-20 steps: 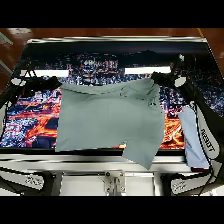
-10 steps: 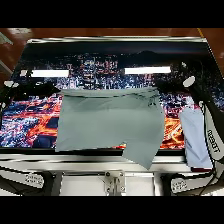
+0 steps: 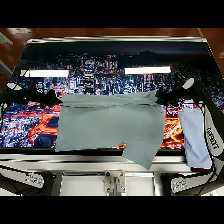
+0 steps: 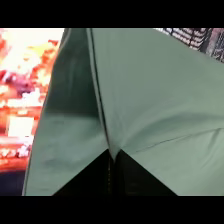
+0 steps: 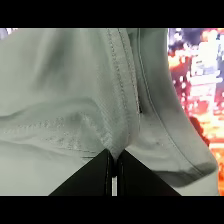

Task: Fold the shirts.

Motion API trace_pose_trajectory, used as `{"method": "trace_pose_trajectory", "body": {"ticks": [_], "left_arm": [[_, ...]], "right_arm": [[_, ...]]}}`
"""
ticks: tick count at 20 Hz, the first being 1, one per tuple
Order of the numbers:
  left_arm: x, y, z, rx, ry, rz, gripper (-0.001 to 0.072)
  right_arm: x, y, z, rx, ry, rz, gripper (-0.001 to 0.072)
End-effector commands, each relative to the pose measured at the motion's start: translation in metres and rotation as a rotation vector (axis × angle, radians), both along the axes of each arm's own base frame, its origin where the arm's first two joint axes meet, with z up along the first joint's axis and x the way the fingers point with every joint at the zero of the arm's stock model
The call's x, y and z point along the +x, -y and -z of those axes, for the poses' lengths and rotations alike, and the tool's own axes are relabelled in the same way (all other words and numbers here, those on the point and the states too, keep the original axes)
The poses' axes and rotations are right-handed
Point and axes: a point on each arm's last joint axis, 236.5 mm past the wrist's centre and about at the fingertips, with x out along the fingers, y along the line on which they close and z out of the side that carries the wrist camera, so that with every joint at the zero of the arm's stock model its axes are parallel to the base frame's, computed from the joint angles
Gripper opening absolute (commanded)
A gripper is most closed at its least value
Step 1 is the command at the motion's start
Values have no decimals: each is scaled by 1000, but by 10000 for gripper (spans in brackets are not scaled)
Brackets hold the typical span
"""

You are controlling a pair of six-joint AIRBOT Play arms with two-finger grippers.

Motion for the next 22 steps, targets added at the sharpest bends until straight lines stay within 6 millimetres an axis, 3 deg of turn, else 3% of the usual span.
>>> {"method": "trace_pose_trajectory", "body": {"ticks": [1, 7, 12, 13, 15, 17, 19, 22], "left_arm": [[-16, -1, 9, -1, -94, -13, 33], [-19, -8, 13, 26, -111, -16, 33], [-31, -14, 22, 63, -165, -5, 34], [-33, -13, 23, 59, -173, 1, 73], [-37, -10, 24, 50, -189, 13, 290], [-46, -9, 21, 33, -215, 35, 334], [-58, -12, 12, 2, -253, 65, 340], [-74, -25, -17, -22, -246, 108, 341]], "right_arm": [[-23, 0, 9, 4, -110, 1, 69], [-30, 24, 16, -99, -145, 23, 68], [-24, 25, 16, -99, -129, 54, 69], [-24, 24, 16, -93, -129, 59, 69], [-23, 21, 14, -77, -127, 68, 103], [-24, 18, 11, -64, -130, 67, 116], [-32, 16, 0, -66, -137, 13, 414], [-55, 26, -25, -134, -157, -77, 409]]}}
